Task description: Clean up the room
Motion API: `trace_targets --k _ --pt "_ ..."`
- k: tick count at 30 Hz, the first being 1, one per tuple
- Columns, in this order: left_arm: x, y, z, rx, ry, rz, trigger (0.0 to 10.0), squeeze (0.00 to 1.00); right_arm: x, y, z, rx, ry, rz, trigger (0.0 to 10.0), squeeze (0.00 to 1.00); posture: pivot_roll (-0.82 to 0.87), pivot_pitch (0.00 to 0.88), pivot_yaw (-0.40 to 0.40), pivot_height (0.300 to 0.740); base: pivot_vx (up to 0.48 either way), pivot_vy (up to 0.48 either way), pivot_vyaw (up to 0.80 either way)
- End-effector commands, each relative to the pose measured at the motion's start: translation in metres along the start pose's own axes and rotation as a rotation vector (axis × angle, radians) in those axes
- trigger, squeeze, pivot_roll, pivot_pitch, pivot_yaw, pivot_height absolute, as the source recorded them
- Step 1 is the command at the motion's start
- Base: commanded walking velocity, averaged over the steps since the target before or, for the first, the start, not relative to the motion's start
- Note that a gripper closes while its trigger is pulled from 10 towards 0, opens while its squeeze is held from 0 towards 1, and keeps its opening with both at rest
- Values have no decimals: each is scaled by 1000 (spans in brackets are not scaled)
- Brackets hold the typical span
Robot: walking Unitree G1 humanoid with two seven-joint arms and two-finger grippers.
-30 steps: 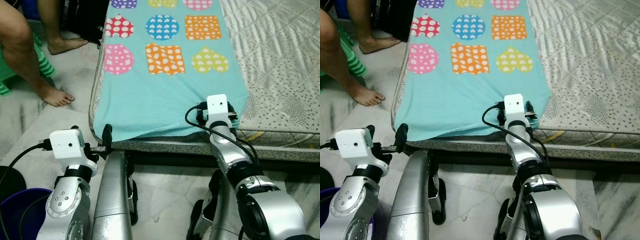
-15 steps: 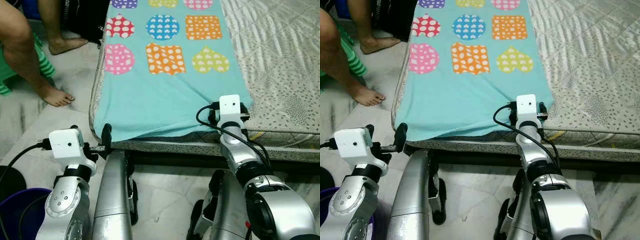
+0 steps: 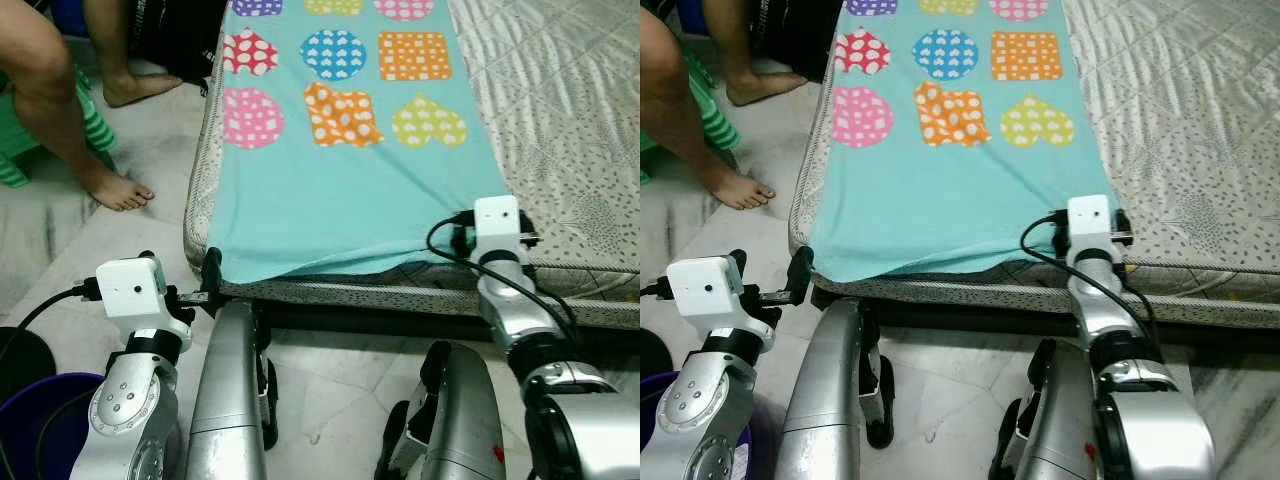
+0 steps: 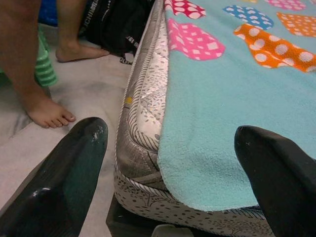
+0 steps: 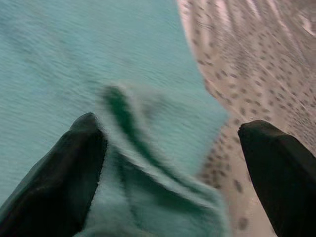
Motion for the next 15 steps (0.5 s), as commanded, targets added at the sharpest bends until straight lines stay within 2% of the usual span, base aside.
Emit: trace_targets --k 1,6,12,15 --pt "-4 -4 3 7 4 22 10000 0 -22 -5 -17 -44 -2 76 10000 0 227 331 7 528 0 0 0" --pt "-4 -3 3 4 5 20 10000 0 -26 -7 -24 -38 47 92 10000 0 229 329 9 528 0 0 0" --pt "-4 -4 4 4 8 23 10000 0 -36 -14 -27 21 39 118 10000 0 230 329 7 528 0 0 0" --pt "-6 -5 4 4 6 28 10000 0 -45 -22 -29 63 41 134 10000 0 225 329 5 528 0 0 0"
Point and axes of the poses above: a point about 5 cm out from each wrist's last joint towards the gripper, its own y axis pointing out of the wrist towards the gripper, its own x axis along the axis of the wrist's last joint, z = x × y, the point moved 2 cm from there along y, pointing out of the wrist towards the gripper, and after that the axes turned 10 degrees about y, right-handed, at the moved point
